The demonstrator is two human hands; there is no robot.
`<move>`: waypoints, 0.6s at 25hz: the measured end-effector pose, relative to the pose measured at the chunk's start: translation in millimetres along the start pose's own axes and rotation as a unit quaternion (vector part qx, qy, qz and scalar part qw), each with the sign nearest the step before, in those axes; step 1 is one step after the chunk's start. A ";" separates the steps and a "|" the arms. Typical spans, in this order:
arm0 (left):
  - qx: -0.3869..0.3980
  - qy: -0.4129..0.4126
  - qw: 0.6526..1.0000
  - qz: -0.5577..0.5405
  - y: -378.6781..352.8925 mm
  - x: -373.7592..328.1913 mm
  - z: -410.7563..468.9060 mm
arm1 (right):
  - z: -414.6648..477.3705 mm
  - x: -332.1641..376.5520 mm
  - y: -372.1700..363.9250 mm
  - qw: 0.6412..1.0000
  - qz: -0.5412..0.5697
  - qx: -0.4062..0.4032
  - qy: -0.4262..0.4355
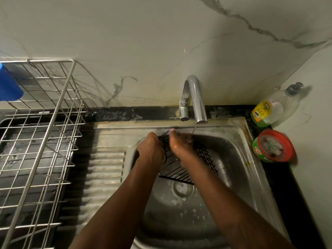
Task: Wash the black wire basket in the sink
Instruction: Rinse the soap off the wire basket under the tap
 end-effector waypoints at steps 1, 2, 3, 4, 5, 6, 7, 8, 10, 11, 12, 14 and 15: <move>0.038 0.005 0.999 0.018 -0.6 -0.8 -0.3 | -11.6 12.5 0.5 0.999 -0.038 -0.003 0.038; 0.058 0.015 0.998 0.026 0.1 0.6 0.4 | -19.2 22.8 -3.3 0.995 -0.066 -0.008 0.076; 0.040 0.017 0.998 0.042 5.9 -0.4 0.6 | -29.1 26.8 -0.6 0.993 -0.078 -0.024 0.090; 0.016 0.013 0.999 0.035 9.9 -1.5 8.3 | -30.0 24.9 3.5 0.991 -0.088 -0.025 0.102; -0.007 0.015 1.000 0.023 16.7 -0.8 17.7 | -22.4 15.5 4.3 0.988 -0.082 -0.008 0.132; -0.002 0.015 1.000 0.008 16.3 -0.8 19.3 | -18.6 3.2 1.6 0.980 -0.080 0.020 0.180; 0.006 0.004 1.000 -0.023 14.5 -5.5 17.7 | -18.2 -11.7 1.2 0.973 -0.070 0.027 0.220; -0.006 0.006 0.998 -0.060 15.5 -8.2 15.6 | -17.6 -29.2 2.5 0.971 -0.054 0.028 0.233; -0.049 0.007 0.994 -0.098 23.9 -8.3 15.3 | -6.8 -67.1 10.8 0.985 -0.046 0.025 0.165; -0.052 0.005 0.995 -0.081 24.7 -10.5 12.8 | -3.7 -75.4 16.8 0.991 -0.058 0.031 0.116; -0.059 0.003 0.996 -0.067 26.4 -11.6 7.4 | 2.0 -76.2 18.6 0.994 -0.065 0.046 0.079; -0.056 -0.019 0.998 0.013 29.0 -18.5 0.0 | 2.1 -41.9 17.6 0.991 -0.058 0.099 0.069; -0.059 -0.047 0.992 0.099 33.5 -25.7 -5.9 | -7.7 -14.6 19.1 0.987 -0.069 0.119 0.083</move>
Point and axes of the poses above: each hand's wrist, its own z-axis towards the middle knuckle, its own y-axis out of the back of the hand, x = y × z, the point moved 8 cm from there along z, towards the middle knuckle, and after that the axes turned 15 degrees about -z, right-handed, at the moved point
